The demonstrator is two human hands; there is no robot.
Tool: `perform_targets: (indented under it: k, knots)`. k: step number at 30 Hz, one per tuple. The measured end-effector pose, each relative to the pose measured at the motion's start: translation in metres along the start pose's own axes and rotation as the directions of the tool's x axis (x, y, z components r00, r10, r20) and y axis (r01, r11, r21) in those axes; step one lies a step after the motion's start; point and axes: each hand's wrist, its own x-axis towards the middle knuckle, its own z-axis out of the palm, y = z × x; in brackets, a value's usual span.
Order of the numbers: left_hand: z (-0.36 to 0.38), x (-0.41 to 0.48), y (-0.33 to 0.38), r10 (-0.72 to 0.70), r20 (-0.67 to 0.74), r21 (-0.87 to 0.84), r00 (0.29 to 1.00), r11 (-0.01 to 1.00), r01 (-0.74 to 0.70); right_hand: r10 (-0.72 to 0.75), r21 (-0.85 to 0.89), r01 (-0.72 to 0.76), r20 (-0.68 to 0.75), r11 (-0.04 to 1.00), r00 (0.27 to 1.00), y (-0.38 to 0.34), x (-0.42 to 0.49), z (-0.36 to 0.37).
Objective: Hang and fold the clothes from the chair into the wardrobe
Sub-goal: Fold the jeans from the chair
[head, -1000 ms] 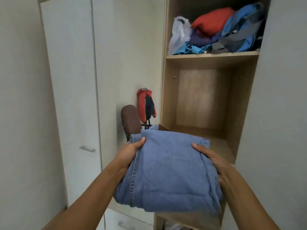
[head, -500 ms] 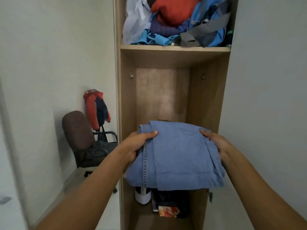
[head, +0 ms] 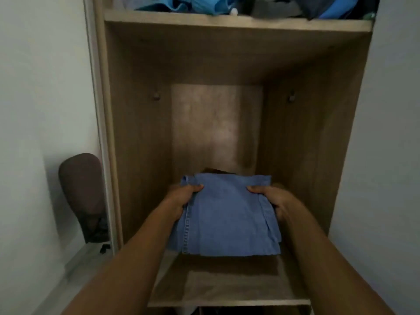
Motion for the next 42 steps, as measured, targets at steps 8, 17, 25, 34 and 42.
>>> perform_targets:
  k: [8, 17, 25, 34, 42]
  knots:
    - [0.004, 0.096, -0.038, -0.059, -0.079, 0.042, 0.995, 0.997, 0.062, 0.082, -0.031, -0.081, 0.047, 0.996, 0.995, 0.028, 0.128, 0.02]
    - [0.007, 0.18, -0.083, 0.028, -0.166, 0.121, 0.986, 0.993, -0.007, -0.015, -0.161, 0.008, -0.044, 0.987, 0.999, 0.061, 0.218, 0.023]
    - [-0.004, 0.193, -0.081, 0.037, -0.176, 0.345, 0.984, 0.938, 0.027, 0.163, -0.345, -0.142, 0.035, 0.928, 0.986, 0.068, 0.216, 0.015]
    - [-0.002, 0.162, -0.074, -0.105, -0.057, 0.406, 0.993, 0.906, 0.119, -0.153, -0.451, 0.207, 0.154, 0.868, 0.976, 0.079, 0.175, 0.007]
    - [0.005, 0.175, -0.073, 0.134, -0.027, 0.317, 0.991, 0.941, -0.119, -0.534, -0.286, 0.524, 0.049, 0.802, 0.844, 0.087, 0.18, 0.014]
